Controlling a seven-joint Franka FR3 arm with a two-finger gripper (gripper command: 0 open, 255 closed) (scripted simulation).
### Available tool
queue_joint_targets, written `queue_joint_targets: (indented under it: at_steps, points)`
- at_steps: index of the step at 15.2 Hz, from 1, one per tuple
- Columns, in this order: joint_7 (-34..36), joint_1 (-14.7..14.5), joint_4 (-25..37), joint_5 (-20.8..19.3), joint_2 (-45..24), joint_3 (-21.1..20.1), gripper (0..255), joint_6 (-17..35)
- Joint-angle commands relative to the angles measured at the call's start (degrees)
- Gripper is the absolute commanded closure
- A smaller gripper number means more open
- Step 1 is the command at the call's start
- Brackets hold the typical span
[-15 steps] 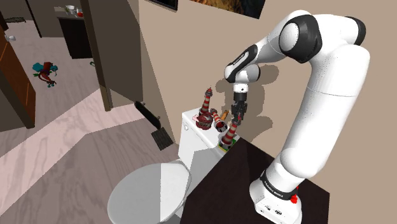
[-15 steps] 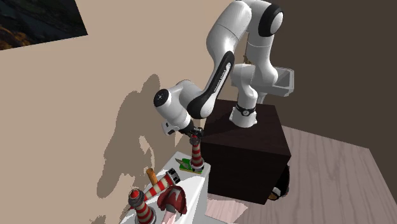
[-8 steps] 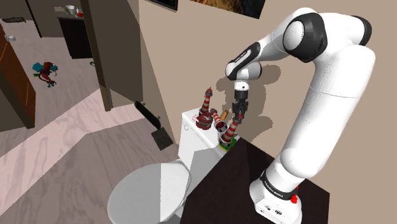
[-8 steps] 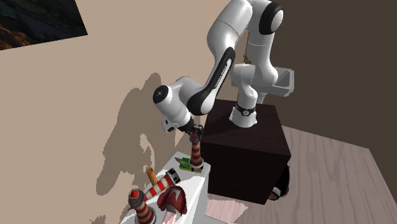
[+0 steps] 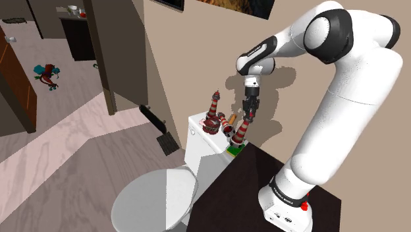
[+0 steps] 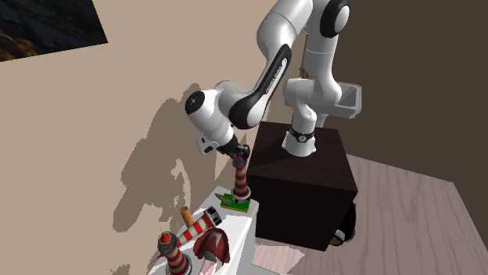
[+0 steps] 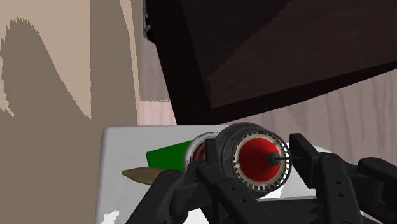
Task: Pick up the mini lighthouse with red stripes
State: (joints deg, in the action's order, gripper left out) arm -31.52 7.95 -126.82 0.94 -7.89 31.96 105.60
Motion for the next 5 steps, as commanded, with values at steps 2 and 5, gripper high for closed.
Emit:
queue_joint_targets:
  at_steps: [2, 5]
  points:
    - [0.71, -0.23, 0.70, -0.91, 1.90, 0.12, 255, -2.32]
    - [0.93, -0.29, 1.02, -1.20, 2.50, 0.15, 255, -3.16]
